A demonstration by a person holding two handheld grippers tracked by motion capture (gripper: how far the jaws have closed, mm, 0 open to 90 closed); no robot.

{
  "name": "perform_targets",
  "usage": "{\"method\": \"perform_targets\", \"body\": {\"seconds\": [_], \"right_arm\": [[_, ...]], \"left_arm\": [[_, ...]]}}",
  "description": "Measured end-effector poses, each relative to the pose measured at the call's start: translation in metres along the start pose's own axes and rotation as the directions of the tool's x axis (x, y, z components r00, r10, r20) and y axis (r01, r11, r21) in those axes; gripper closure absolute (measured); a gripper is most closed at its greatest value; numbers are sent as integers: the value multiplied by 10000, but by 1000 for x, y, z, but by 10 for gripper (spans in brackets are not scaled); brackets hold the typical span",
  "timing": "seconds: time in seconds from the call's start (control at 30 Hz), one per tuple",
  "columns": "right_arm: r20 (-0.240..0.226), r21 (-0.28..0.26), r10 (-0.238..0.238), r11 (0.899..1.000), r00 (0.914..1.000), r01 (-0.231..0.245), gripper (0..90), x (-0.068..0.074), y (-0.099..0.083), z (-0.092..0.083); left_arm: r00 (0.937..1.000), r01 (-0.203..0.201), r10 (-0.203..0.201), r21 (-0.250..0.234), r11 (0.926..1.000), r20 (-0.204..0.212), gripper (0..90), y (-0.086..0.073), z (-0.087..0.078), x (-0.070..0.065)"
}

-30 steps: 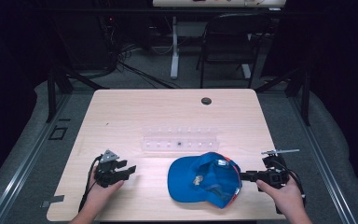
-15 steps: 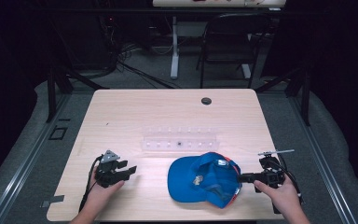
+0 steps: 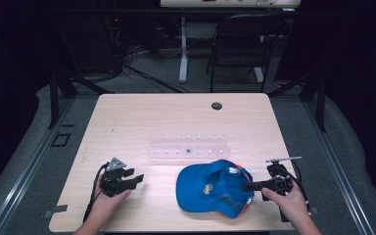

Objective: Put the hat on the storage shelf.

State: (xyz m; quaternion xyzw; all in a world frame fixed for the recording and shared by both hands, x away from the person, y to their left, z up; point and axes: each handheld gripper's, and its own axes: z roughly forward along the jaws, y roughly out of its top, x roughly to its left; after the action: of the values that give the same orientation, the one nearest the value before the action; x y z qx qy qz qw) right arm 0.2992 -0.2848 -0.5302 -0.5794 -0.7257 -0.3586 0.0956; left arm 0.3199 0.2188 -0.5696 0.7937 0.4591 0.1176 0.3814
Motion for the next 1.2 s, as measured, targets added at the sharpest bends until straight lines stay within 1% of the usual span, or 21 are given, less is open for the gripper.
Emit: {"method": "perform_targets", "body": {"seconds": [0.03,0.07,0.13,0.2,0.27,0.3,0.37,0.5,0.53,0.6,0.7,0.77,0.83,0.87,0.9,1.03,1.1,1.2], "right_arm": [[-83,84,-5,10000,10000,6,605,1,1,0],[-83,84,-5,10000,10000,6,605,1,1,0],[-238,140,-26,9999,9997,29,616,3,3,0],[-260,124,-16,9999,9997,19,624,4,3,-1],[-392,197,-8,9998,9992,16,645,5,5,-4],[-420,244,49,9997,9991,-39,653,6,5,-5],[-435,194,26,9998,9990,-18,663,6,5,-5],[-494,271,6,9996,9988,8,687,9,5,-6],[-509,349,-63,9994,9987,80,692,9,6,-7],[-575,316,-35,9995,9983,53,718,10,6,-8],[-549,311,-47,9995,9985,64,737,10,7,-8],[-508,374,-60,9993,9987,79,769,11,7,-9],[-503,400,-41,9992,9987,61,771,11,7,-9],[-476,314,96,9995,9988,-81,773,12,6,-9],[-433,350,184,9992,9989,-169,774,12,7,-9],[-213,461,143,9988,9997,-133,776,14,7,-10],[-168,528,236,9983,9996,-227,776,15,8,-10],[-162,530,255,9983,9995,-246,776,16,8,-10]], "left_arm": [[10000,12,-12,-5,10000,9,493,0,0,0],[10000,12,-12,-5,10000,9,493,0,0,0],[10000,12,-12,-6,10000,11,493,0,0,0],[10000,9,-9,-6,10000,10,493,0,0,0],[10000,-10,10,-2,10000,16,493,0,0,0],[10000,-23,23,6,10000,20,493,0,0,0],[10000,-40,40,0,10000,21,493,0,0,0],[10000,-41,41,17,10000,18,493,0,0,0],[10000,-48,48,22,10000,22,493,0,0,0],[10000,-52,52,21,10000,30,493,0,0,0],[10000,-52,51,30,10000,33,494,0,0,0],[10000,-56,56,28,10000,32,494,0,0,0],[10000,-49,49,30,10000,45,495,0,0,0],[10000,-53,53,30,10000,41,495,0,0,0],[10000,-52,52,30,10000,45,495,0,0,0],[9999,-94,94,47,9999,44,495,0,0,0],[10000,-55,55,31,10000,41,495,0,0,0],[9999,-90,89,45,9999,51,495,0,0,0]]}}
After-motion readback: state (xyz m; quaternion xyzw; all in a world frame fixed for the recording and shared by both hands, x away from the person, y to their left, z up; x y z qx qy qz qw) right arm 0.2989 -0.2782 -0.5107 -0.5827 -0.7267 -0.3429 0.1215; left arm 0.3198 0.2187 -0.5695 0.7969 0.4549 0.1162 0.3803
